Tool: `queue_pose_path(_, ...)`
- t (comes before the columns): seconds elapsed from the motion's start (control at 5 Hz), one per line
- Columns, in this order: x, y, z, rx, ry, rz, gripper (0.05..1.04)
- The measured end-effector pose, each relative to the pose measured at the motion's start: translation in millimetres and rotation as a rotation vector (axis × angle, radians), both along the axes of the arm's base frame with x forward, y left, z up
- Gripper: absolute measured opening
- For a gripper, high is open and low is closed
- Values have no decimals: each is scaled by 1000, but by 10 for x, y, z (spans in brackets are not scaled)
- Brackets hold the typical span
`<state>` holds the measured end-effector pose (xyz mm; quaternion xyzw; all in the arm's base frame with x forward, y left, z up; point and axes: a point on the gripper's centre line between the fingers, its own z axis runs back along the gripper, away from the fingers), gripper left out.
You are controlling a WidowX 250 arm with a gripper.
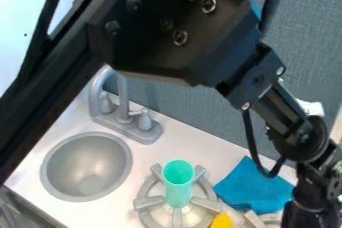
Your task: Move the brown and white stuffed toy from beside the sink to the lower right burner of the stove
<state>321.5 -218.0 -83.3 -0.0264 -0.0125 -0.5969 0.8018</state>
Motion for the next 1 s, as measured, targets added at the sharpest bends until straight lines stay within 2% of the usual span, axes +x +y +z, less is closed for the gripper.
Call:
queue_pose_path(0.2,-17,185,421,-25,-89,82,1007)
queue_pose_path(0.4,-122,552,761,-85,-136,214,1005)
queue_pose_path(0.6,-173,893,1006,-162,-137,337,1005)
queue_pose_path(1.0,-214,1340,993,112,-60,532,1004)
